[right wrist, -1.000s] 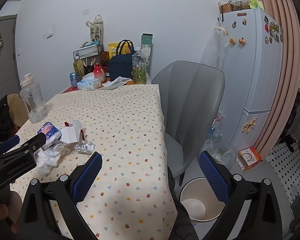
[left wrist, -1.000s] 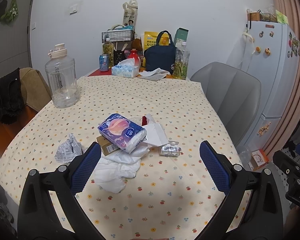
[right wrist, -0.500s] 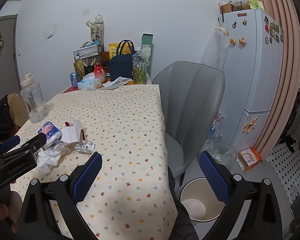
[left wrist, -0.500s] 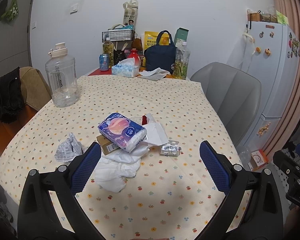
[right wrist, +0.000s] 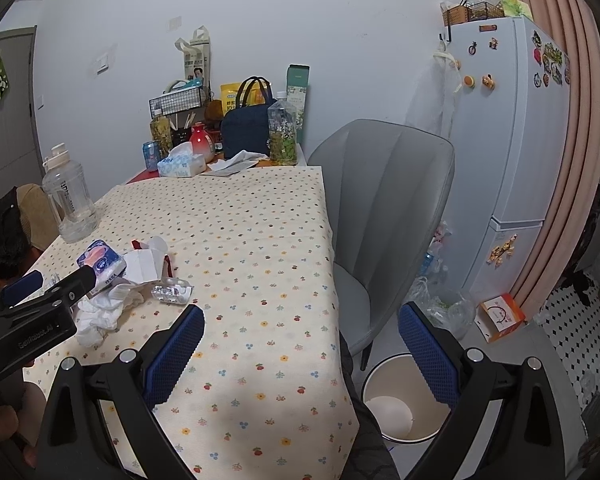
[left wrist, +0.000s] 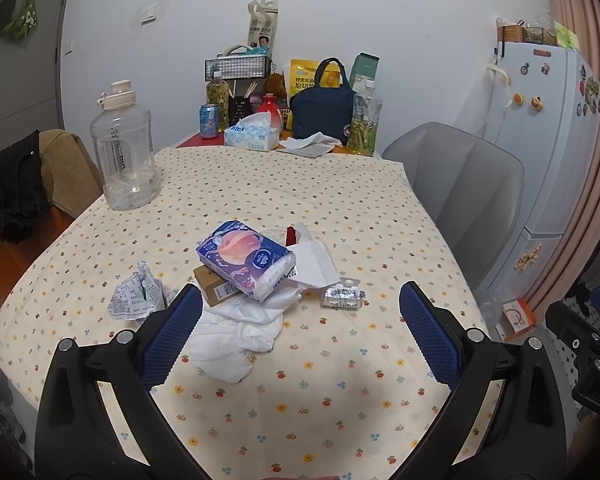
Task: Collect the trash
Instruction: 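Grasp the crumpled grey paper with the left tool while the right tool grasps the blister pack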
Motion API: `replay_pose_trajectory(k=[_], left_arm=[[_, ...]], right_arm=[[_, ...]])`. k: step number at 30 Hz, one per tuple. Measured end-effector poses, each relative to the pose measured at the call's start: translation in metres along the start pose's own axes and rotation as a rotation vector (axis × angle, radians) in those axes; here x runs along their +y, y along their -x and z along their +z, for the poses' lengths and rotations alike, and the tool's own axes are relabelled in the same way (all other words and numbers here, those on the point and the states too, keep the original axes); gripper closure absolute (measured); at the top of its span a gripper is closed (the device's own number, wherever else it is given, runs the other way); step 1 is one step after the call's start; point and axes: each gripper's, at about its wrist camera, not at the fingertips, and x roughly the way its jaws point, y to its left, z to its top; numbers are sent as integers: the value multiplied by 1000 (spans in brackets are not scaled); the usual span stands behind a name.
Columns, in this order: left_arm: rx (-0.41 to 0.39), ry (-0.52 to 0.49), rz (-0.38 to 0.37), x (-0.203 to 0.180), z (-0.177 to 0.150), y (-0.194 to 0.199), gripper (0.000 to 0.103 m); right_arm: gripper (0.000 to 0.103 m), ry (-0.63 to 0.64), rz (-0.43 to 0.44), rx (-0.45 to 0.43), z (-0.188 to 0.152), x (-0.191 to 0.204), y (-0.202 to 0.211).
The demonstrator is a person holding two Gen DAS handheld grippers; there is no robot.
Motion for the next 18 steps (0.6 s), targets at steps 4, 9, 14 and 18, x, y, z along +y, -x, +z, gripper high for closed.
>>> replay_pose_trajectory(k=[4, 9, 14, 18], left_arm=[[9, 16, 18, 10, -1, -4, 6], [14, 47, 47, 30, -2, -7, 6], [23, 85, 80, 57, -5, -13, 6], [26, 109, 104, 77, -8, -15, 6]], right_arm=[[8, 11, 30, 7, 0, 9, -5], [8, 38, 78, 22, 1, 29, -14], [8, 70, 127, 32, 1, 54, -22], [8, 87, 146, 52, 1, 69, -32]])
